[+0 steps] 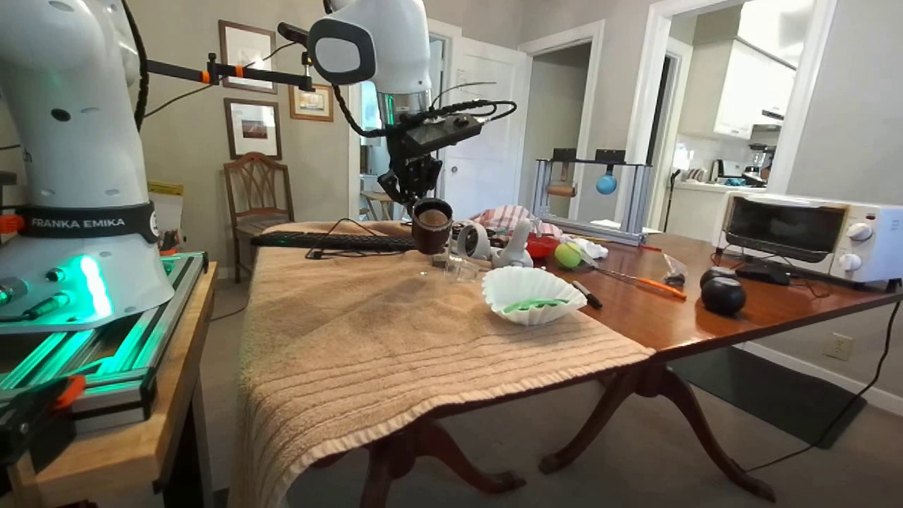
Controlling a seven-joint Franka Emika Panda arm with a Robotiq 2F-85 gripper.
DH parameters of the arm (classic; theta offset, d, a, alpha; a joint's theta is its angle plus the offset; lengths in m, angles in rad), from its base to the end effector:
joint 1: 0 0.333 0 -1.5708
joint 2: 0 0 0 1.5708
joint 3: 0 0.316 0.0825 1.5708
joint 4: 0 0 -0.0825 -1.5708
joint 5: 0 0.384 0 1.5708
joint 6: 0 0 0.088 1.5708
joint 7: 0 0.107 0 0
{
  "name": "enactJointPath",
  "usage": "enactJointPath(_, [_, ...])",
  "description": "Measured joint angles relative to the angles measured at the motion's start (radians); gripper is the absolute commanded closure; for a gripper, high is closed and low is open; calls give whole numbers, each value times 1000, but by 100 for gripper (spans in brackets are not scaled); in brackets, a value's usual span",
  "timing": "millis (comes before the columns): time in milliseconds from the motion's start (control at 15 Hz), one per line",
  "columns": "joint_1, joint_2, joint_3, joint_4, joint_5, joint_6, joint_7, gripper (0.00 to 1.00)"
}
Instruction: Pick up the blue masking tape and put it on the tabletop then pour the silver spoon out of the mug and put the mug on the tabletop.
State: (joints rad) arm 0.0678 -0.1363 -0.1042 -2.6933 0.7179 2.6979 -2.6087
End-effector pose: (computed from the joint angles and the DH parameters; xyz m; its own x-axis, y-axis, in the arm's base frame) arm 0.4137 -0.0361 0.2838 -0.3820 0.9060 0.1824 0.8929 0.3109 0.3258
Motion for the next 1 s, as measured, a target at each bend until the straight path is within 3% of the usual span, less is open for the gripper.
enactJointPath(133, [12, 0, -17, 2, 91, -52, -120, 96])
enactJointPath(467, [151, -82, -158, 31, 59, -260, -105, 96])
enactJointPath(800, [341, -146, -393, 29, 13, -373, -105, 96])
enactJointPath(1000, [475, -176, -572, 26, -43, -411, -106, 96])
